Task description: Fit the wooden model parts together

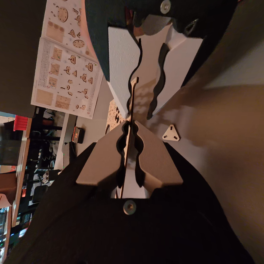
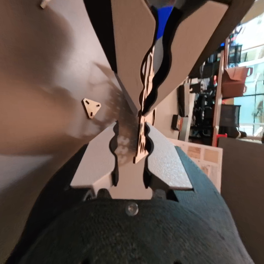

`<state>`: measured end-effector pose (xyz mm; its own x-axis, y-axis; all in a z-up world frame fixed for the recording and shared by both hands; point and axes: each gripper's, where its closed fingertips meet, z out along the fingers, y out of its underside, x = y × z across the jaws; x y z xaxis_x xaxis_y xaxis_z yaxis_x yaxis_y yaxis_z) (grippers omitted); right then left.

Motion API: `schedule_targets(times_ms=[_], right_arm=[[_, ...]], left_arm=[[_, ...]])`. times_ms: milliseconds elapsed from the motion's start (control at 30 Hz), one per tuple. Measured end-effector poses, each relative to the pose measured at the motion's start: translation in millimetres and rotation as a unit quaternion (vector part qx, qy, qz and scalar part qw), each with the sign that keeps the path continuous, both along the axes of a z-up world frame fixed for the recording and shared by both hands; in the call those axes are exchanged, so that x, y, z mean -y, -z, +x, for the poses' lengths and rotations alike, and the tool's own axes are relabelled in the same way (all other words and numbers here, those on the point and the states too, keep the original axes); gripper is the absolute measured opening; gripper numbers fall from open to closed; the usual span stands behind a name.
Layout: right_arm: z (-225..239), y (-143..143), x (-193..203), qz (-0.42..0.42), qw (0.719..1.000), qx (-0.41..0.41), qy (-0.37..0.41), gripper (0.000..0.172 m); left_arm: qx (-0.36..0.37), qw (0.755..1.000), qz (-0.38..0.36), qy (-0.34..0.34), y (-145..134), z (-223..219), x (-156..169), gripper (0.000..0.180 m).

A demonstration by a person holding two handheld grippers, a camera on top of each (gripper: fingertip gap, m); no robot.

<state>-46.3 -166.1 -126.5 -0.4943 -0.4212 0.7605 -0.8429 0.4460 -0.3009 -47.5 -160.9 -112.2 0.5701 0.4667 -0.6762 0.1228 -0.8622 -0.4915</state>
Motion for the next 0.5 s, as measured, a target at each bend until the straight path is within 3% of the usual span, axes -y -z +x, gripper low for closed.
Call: schedule_targets(times_ms=[167, 500], right_arm=[[-8, -7, 6, -0.009, 1.0, 0.004, -0.017, 0.006], [-10, -7, 6, 0.013, 0.999, 0.023, -0.023, 0.004]], left_arm=[[-0.001, 1.0, 0.014, 0.005, 0, 0, 0, 0.002], [0.002, 1.0, 0.025, 0.001, 1, -1, 2, 0.002]])
